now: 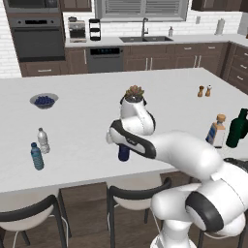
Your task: Move the plastic bottles in the middle to the plastics group, and the glass bottles in the middle to the glass group.
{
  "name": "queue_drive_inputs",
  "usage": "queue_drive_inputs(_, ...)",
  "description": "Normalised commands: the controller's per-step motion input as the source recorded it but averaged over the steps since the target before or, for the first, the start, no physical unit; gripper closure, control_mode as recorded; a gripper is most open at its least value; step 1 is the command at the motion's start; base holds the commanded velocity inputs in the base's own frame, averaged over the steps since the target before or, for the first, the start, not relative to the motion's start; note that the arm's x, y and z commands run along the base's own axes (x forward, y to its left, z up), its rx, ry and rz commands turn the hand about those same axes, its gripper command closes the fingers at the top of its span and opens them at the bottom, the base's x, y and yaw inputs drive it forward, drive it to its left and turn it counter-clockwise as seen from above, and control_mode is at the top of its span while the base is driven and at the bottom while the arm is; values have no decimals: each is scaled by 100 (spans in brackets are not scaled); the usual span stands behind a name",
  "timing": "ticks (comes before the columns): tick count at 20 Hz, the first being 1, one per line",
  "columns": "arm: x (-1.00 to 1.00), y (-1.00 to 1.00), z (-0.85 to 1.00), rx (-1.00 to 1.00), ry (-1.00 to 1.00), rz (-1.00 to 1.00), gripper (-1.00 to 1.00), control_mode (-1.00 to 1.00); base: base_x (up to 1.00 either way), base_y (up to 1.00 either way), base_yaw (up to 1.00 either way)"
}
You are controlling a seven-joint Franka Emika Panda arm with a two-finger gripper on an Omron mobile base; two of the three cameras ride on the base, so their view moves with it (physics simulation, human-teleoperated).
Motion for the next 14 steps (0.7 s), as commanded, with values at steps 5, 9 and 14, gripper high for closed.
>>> queue_drive_inputs(5, -20, 68, 21, 0, 0, 9, 100, -100, 0, 0, 0)
queue_drive_inputs(9, -6, 83, 16, 0, 0, 7, 100, -100, 0, 0, 0)
queue_drive_inputs(14, -3, 83, 20, 0, 0, 7, 100, -100, 0, 0, 0)
